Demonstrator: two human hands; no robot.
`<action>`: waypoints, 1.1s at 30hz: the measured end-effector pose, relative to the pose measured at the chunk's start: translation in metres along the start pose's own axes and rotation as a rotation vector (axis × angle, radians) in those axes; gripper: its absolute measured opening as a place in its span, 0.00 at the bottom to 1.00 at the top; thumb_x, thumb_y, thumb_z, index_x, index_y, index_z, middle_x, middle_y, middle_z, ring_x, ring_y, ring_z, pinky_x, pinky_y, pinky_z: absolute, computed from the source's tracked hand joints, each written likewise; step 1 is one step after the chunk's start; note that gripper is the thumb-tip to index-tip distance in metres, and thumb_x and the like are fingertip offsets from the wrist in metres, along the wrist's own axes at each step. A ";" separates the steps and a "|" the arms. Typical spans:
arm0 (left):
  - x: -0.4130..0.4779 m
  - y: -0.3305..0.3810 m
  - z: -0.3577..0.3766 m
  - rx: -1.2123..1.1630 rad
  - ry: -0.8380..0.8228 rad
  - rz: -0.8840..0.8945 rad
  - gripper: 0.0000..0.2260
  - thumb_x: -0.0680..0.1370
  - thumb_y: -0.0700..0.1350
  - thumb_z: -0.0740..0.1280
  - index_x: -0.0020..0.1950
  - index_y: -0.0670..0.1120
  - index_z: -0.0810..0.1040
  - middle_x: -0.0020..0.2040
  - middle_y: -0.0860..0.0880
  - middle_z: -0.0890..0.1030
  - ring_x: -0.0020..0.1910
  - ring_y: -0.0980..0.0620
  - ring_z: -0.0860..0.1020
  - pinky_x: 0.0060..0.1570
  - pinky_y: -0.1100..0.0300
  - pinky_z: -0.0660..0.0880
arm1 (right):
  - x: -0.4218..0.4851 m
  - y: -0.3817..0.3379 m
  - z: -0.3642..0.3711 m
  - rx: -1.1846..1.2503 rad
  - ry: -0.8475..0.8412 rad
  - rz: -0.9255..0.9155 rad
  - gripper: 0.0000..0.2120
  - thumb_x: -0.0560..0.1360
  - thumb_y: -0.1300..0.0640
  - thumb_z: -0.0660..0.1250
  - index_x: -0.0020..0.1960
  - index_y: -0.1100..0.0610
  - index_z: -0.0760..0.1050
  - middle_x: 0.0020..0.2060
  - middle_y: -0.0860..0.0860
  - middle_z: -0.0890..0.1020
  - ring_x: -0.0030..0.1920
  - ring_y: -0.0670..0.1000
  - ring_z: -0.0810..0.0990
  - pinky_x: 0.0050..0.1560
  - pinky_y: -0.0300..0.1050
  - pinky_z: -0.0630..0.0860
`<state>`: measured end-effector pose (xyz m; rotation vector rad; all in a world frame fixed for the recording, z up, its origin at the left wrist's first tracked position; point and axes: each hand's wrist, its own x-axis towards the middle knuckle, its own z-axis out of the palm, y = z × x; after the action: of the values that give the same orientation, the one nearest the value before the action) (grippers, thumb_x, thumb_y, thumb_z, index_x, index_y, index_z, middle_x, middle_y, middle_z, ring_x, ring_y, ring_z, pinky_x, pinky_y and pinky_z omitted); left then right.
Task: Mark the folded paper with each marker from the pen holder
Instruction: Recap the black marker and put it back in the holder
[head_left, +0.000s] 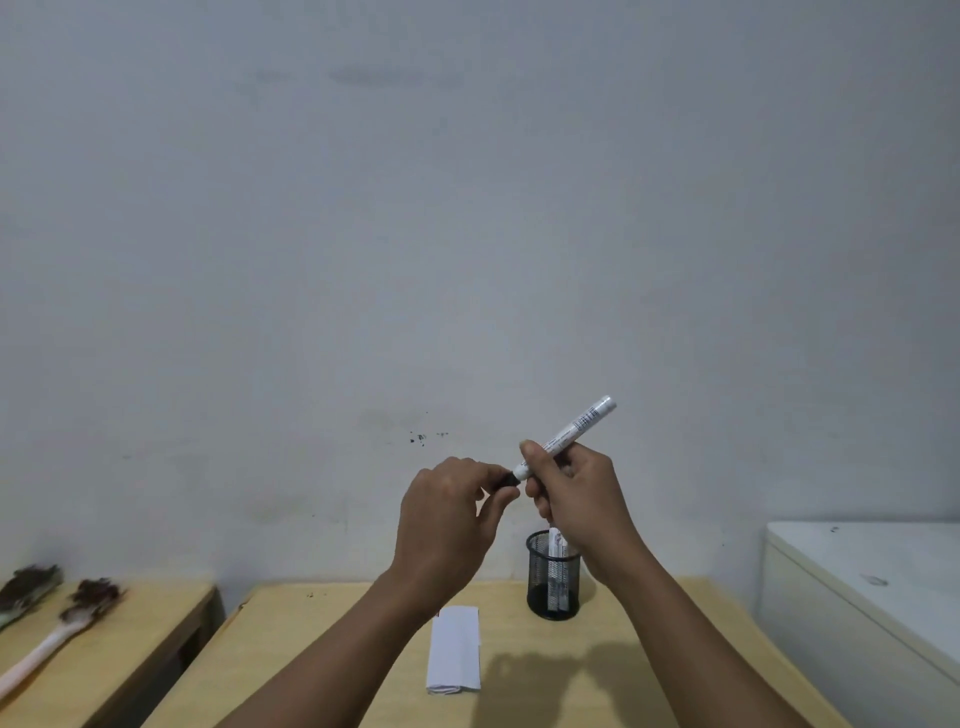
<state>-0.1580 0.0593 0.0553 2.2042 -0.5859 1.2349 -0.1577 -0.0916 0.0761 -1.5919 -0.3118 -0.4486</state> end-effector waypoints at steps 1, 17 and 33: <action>0.000 0.001 0.004 0.027 0.022 0.017 0.03 0.74 0.48 0.74 0.46 0.54 0.84 0.37 0.57 0.82 0.36 0.55 0.77 0.36 0.54 0.75 | 0.002 0.002 -0.001 -0.008 0.010 0.021 0.16 0.78 0.48 0.68 0.42 0.61 0.81 0.29 0.51 0.80 0.26 0.48 0.73 0.31 0.41 0.73; 0.029 -0.030 0.089 -0.033 -0.125 -0.026 0.16 0.74 0.61 0.69 0.58 0.55 0.80 0.47 0.58 0.82 0.42 0.59 0.78 0.48 0.58 0.71 | 0.074 0.106 -0.056 -0.554 0.139 -0.278 0.06 0.77 0.57 0.71 0.50 0.48 0.78 0.47 0.46 0.78 0.42 0.40 0.78 0.39 0.28 0.74; 0.012 -0.091 0.213 0.253 -0.946 -0.204 0.39 0.73 0.67 0.65 0.77 0.50 0.58 0.74 0.47 0.68 0.72 0.44 0.64 0.69 0.40 0.60 | 0.119 0.218 -0.063 -0.723 0.001 0.072 0.29 0.81 0.53 0.64 0.74 0.37 0.54 0.39 0.50 0.84 0.39 0.50 0.84 0.42 0.55 0.84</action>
<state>0.0383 -0.0097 -0.0487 2.9236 -0.5311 0.0929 0.0417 -0.1784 -0.0599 -2.2965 -0.0857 -0.5400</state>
